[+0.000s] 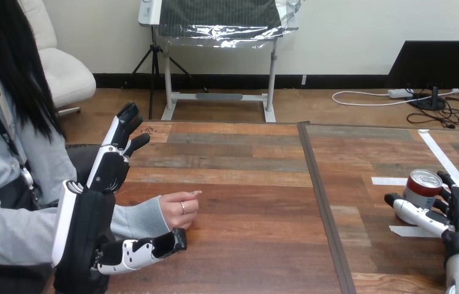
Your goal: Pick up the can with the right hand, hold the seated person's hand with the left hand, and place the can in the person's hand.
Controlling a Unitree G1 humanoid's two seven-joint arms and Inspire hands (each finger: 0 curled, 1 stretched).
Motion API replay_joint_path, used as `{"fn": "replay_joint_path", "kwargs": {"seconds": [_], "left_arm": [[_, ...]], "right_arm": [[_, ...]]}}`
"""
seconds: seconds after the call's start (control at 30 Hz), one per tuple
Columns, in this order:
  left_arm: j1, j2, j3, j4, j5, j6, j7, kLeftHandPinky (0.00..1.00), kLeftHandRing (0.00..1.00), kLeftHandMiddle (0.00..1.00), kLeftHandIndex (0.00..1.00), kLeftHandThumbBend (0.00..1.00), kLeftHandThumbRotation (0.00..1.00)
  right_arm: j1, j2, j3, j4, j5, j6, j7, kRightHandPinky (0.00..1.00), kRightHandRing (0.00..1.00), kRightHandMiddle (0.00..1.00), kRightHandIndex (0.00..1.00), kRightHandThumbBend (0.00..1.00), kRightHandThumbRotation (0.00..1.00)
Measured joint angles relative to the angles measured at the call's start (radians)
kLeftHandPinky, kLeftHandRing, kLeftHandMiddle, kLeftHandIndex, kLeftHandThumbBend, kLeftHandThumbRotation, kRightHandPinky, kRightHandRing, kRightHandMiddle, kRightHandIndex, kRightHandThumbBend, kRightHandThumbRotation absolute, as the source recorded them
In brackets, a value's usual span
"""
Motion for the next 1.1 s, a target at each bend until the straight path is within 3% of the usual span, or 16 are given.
{"fn": "replay_joint_path", "kwargs": {"seconds": [0.53, 0.73, 1.1], "left_arm": [[0.000, -0.001, 0.000, -0.015, 0.000, 0.000, -0.005, 0.86, 0.94, 0.97, 0.93, 1.00, 0.59], [0.001, 0.000, -0.002, -0.015, -0.001, 0.000, -0.008, 0.87, 0.95, 0.97, 0.94, 1.00, 0.58], [0.001, -0.004, -0.002, -0.015, -0.001, 0.001, -0.012, 0.87, 0.94, 0.97, 0.93, 1.00, 0.59]], "right_arm": [[0.000, 0.009, 0.011, 0.000, -0.024, -0.003, -0.112, 0.42, 0.49, 0.59, 0.63, 0.79, 0.00], [0.000, 0.009, 0.008, 0.000, -0.020, -0.003, -0.117, 0.40, 0.45, 0.53, 0.57, 0.77, 0.00], [0.000, 0.014, 0.000, 0.000, -0.002, -0.023, -0.111, 0.42, 0.47, 0.53, 0.55, 0.75, 0.00]]}}
